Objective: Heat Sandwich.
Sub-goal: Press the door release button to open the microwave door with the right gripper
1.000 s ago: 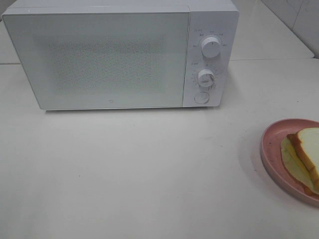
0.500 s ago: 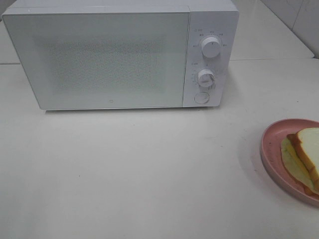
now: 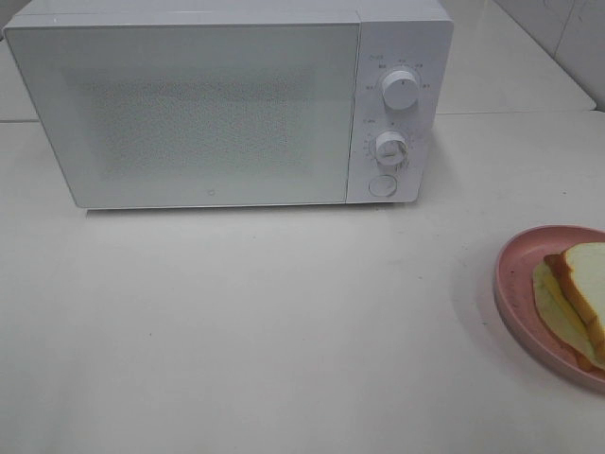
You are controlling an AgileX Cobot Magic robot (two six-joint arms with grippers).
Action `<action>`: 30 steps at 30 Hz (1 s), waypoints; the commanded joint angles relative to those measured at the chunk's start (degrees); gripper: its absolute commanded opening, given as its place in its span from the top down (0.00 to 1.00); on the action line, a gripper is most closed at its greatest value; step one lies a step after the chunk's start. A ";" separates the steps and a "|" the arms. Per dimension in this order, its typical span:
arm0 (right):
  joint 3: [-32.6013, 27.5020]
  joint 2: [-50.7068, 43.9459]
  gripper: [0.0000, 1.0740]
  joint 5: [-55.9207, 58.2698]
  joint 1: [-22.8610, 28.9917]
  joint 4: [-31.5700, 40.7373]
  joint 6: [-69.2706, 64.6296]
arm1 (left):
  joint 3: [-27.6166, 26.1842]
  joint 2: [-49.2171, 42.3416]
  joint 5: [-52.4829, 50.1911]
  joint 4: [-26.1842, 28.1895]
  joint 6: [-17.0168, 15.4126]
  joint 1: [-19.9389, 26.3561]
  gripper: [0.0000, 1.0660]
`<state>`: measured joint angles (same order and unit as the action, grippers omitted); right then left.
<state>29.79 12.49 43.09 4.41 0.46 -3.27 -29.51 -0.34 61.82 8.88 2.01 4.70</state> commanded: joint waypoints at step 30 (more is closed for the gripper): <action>-6.36 28.88 0.30 -38.62 -0.23 0.00 0.29 | 0.11 -1.43 -0.69 -0.06 0.00 -0.29 0.08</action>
<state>23.55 40.22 7.28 4.41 0.46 -3.27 -29.51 -0.34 61.82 8.88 2.01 4.70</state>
